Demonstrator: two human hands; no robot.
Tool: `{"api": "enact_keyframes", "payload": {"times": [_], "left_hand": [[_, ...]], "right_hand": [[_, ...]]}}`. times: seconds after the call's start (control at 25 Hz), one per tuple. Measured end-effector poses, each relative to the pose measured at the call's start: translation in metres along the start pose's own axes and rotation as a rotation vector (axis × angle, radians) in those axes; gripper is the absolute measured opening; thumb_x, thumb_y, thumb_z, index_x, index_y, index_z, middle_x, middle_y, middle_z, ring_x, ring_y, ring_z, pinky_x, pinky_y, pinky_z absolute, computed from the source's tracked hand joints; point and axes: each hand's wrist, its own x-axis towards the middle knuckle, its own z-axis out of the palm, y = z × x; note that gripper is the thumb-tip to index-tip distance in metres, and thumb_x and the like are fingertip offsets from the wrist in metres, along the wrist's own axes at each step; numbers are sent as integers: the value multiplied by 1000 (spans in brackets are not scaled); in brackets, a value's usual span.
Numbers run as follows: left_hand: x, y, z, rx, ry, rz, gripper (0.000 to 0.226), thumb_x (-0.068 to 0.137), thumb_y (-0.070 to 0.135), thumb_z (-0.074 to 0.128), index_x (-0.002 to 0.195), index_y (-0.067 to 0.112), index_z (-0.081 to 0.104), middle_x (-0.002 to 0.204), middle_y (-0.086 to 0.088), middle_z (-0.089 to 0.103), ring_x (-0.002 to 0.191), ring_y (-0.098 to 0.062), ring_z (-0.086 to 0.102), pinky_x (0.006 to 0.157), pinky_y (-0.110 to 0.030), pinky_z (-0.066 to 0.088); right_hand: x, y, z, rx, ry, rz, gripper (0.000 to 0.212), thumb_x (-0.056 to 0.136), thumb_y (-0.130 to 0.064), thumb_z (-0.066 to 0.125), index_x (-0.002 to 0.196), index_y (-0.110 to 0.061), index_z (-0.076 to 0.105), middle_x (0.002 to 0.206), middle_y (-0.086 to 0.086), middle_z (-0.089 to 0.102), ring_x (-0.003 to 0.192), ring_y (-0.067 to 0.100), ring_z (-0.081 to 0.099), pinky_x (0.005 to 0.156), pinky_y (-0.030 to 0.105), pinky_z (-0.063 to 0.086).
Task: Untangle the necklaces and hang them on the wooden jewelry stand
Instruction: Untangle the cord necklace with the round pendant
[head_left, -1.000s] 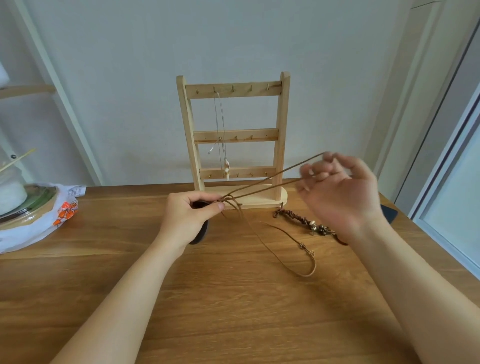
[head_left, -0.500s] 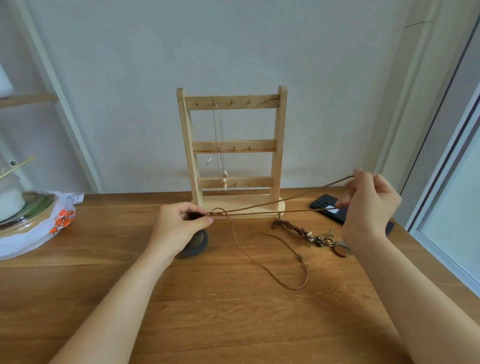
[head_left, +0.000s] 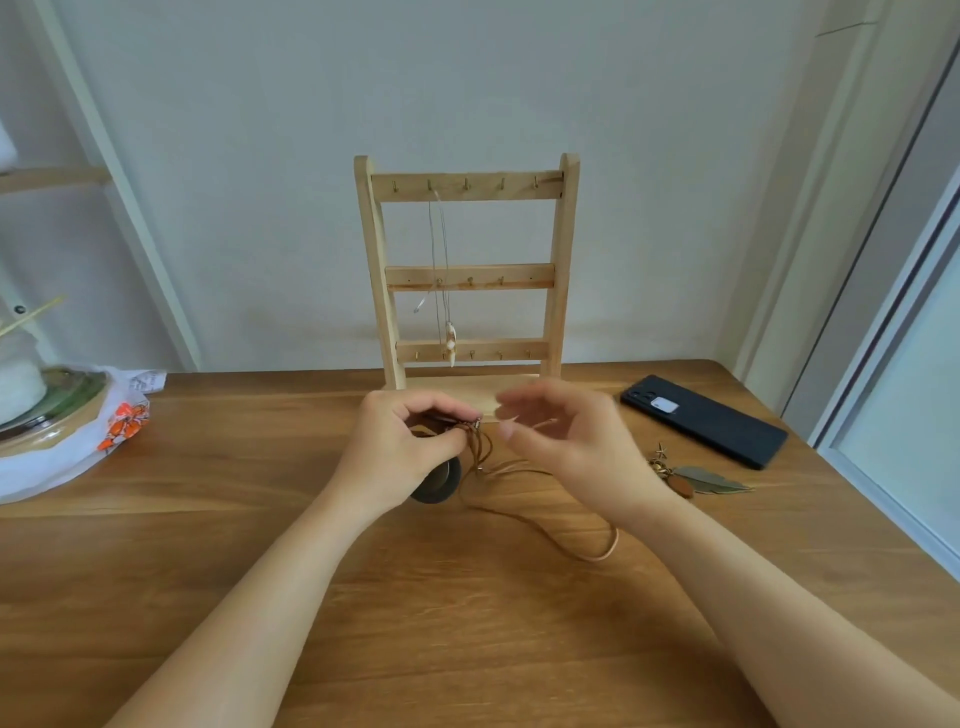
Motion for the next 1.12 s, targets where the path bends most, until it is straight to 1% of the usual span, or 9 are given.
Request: {"api": "enact_keyframes", "payload": {"times": [0.12, 0.32, 0.56, 0.64, 0.72, 0.8, 0.92, 1.0, 1.12], "left_hand": [[-4, 2, 7, 0, -28, 54, 26, 79, -4, 77, 87, 21, 82, 88, 11, 78, 90, -7, 72, 80, -20, 55], [-5, 4, 10, -34, -55, 26, 31, 76, 1, 84, 95, 24, 76, 91, 10, 76, 91, -6, 71, 82, -21, 55], [-1, 2, 5, -28, -110, -17, 18, 78, 12, 84, 91, 23, 78, 90, 8, 77, 89, -12, 73, 82, -28, 57], [-1, 1, 4, -37, -129, -25, 15, 81, 12, 82, 91, 24, 79, 91, 7, 77, 91, -13, 72, 83, -27, 55], [0, -1, 4, -43, -139, -31, 14, 83, 13, 80, 89, 25, 79, 91, 7, 77, 91, -13, 72, 82, -25, 53], [0, -2, 3, -45, -133, -33, 15, 83, 12, 80, 87, 26, 78, 89, 8, 77, 90, -12, 71, 80, -24, 52], [0, -1, 3, -35, -130, -12, 15, 83, 12, 80, 88, 26, 78, 89, 9, 77, 90, -12, 71, 81, -24, 54], [-1, 0, 4, -26, -147, 10, 16, 83, 11, 80, 89, 26, 78, 89, 10, 77, 90, -12, 71, 80, -24, 55], [-1, 0, 5, -25, -166, 11, 14, 84, 11, 79, 90, 23, 78, 88, 9, 76, 90, -13, 71, 80, -24, 55]], "right_hand": [[-3, 7, 12, 43, -78, 8, 25, 89, -10, 74, 114, -13, 71, 98, 1, 76, 92, 13, 72, 87, 32, 59], [-1, 13, 8, 132, -2, 104, 9, 91, -9, 71, 99, -6, 75, 86, 12, 77, 79, 26, 74, 79, 40, 63], [2, 14, 0, 290, -64, 178, 10, 96, -5, 64, 94, -4, 74, 80, 16, 72, 72, 26, 64, 69, 32, 57], [1, 13, 0, 222, -41, 157, 9, 95, -5, 65, 98, -5, 73, 84, 16, 73, 73, 23, 65, 70, 31, 57], [0, 11, -1, -9, 77, 45, 9, 92, -7, 69, 96, -14, 72, 87, 5, 72, 77, 16, 66, 74, 29, 57], [0, 7, -2, -77, 140, -35, 10, 88, -7, 71, 91, -17, 72, 84, 1, 70, 77, 18, 64, 72, 30, 55], [-1, 3, -1, -72, 74, -30, 7, 86, -8, 75, 89, -14, 76, 78, 0, 72, 73, 16, 66, 66, 24, 54], [-2, 4, 2, -127, 41, -50, 8, 85, -9, 78, 90, -14, 79, 78, -4, 74, 71, 7, 67, 67, 18, 53], [-1, 5, 1, -195, 41, -97, 9, 85, -9, 77, 92, -14, 80, 81, -7, 75, 75, 3, 68, 69, 13, 52]]}}
